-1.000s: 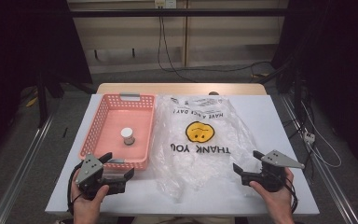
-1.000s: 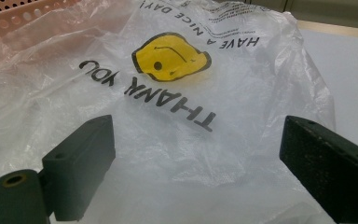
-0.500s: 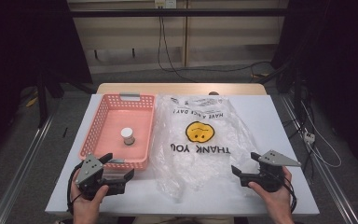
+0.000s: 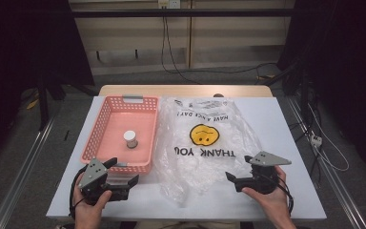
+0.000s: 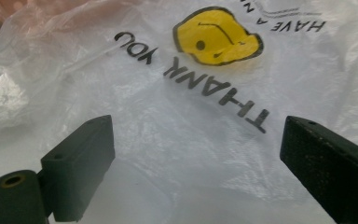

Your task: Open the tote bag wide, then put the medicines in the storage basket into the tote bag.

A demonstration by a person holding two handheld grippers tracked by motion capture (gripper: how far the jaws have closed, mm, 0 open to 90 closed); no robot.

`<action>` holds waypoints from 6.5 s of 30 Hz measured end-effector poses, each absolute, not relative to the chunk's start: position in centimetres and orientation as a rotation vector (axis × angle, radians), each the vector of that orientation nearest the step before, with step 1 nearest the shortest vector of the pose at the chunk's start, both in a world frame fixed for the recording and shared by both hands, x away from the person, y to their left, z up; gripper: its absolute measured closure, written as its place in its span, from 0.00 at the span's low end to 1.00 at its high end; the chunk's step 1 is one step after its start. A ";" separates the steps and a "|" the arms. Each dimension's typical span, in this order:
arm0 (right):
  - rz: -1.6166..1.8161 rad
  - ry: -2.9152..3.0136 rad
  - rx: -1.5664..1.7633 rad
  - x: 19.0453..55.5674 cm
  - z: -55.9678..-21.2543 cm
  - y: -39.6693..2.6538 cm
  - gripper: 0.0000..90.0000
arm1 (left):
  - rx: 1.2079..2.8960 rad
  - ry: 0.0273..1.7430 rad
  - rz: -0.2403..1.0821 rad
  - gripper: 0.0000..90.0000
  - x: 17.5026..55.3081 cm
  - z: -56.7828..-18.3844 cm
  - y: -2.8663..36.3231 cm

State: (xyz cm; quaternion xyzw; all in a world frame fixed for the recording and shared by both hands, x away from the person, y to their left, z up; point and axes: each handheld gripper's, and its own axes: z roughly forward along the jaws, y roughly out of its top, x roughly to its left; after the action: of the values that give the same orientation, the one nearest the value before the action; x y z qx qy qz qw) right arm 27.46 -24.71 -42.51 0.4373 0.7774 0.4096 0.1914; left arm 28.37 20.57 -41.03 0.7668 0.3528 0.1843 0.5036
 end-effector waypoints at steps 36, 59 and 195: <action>0.978 2.567 1.000 30.8 -45.2 -15.8 0.26 | 1.878 0.831 0.441 0.06 28.5 -41.1 20.6; 0.920 2.544 1.128 32.0 -45.4 -16.8 0.83 | 1.884 0.829 0.439 0.06 28.5 -41.1 20.6; 1.477 2.147 1.067 35.3 -36.0 -19.9 1.00 | 2.114 0.871 0.412 0.10 38.1 -37.4 19.9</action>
State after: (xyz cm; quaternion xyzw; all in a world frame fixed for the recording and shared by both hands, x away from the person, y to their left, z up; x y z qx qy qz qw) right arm 35.26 -19.85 -35.99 0.3739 0.7524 0.5175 0.1624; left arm 38.11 19.92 -37.38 0.8349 0.3438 0.1628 0.3978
